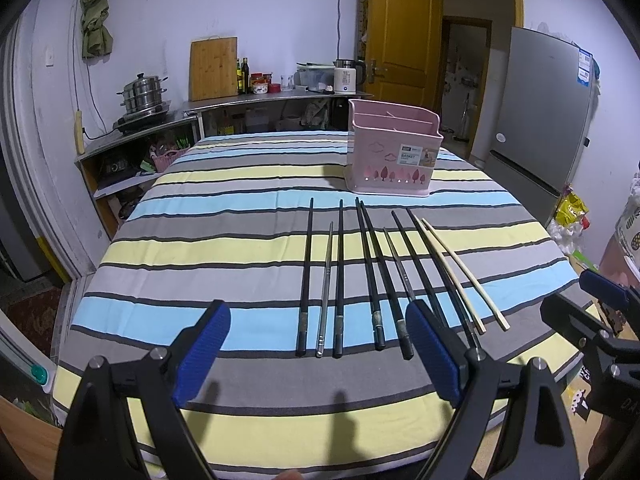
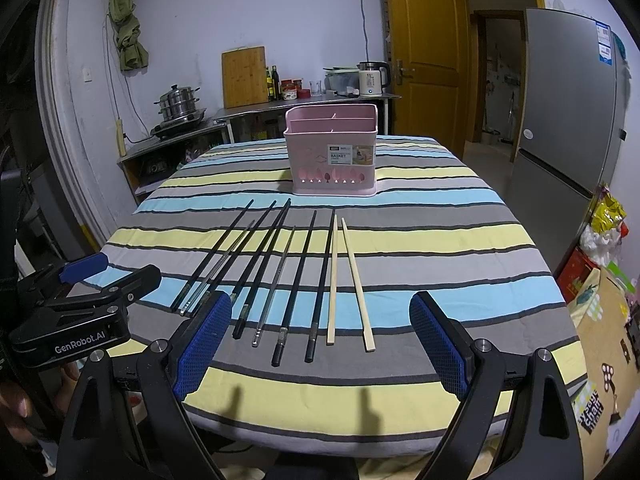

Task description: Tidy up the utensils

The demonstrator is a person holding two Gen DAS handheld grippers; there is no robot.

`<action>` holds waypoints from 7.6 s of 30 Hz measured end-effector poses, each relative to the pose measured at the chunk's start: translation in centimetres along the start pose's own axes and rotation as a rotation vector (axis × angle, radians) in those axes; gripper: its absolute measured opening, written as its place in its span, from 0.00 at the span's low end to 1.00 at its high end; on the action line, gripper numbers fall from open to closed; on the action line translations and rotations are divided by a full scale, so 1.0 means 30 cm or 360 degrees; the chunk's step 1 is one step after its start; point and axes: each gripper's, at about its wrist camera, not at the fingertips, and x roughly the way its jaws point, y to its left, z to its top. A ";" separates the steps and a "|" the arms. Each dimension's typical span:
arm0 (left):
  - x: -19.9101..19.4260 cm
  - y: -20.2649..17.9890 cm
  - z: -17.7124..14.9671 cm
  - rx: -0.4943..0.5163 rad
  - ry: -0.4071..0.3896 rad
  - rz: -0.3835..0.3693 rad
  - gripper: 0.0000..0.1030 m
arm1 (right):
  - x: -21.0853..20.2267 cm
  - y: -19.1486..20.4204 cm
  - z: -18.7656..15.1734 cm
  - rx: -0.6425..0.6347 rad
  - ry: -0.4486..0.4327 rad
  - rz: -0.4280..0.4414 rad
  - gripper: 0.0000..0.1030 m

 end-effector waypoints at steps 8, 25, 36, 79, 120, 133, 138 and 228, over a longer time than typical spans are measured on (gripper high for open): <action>-0.003 -0.003 -0.004 0.0004 -0.0001 0.0000 0.88 | 0.002 -0.002 -0.003 0.0005 0.0002 0.0001 0.88; -0.001 -0.001 -0.008 0.0002 0.0008 -0.0004 0.88 | 0.005 -0.004 -0.006 0.0011 0.0007 0.0004 0.88; 0.007 -0.001 -0.018 0.0000 0.0021 -0.0002 0.88 | 0.011 -0.005 -0.013 0.0025 0.0021 0.0006 0.88; 0.536 0.167 0.197 -0.0027 0.0425 -0.0147 0.57 | 0.562 -0.137 0.179 0.0052 0.0357 0.0037 0.42; 0.609 0.081 0.406 0.0125 0.0447 -0.0273 0.05 | 0.649 -0.133 0.322 0.0002 0.0431 0.0118 0.05; 0.337 0.080 0.548 0.0140 0.0194 -0.0327 0.05 | 0.391 -0.122 0.460 -0.0020 0.0165 0.0106 0.05; 0.270 0.078 0.581 0.0138 0.0137 -0.0344 0.05 | 0.320 -0.128 0.482 -0.0020 0.0105 0.0098 0.05; 0.292 0.020 0.701 -0.0017 0.0008 -0.0448 0.31 | 0.366 -0.177 0.582 0.0148 -0.0063 0.0233 0.35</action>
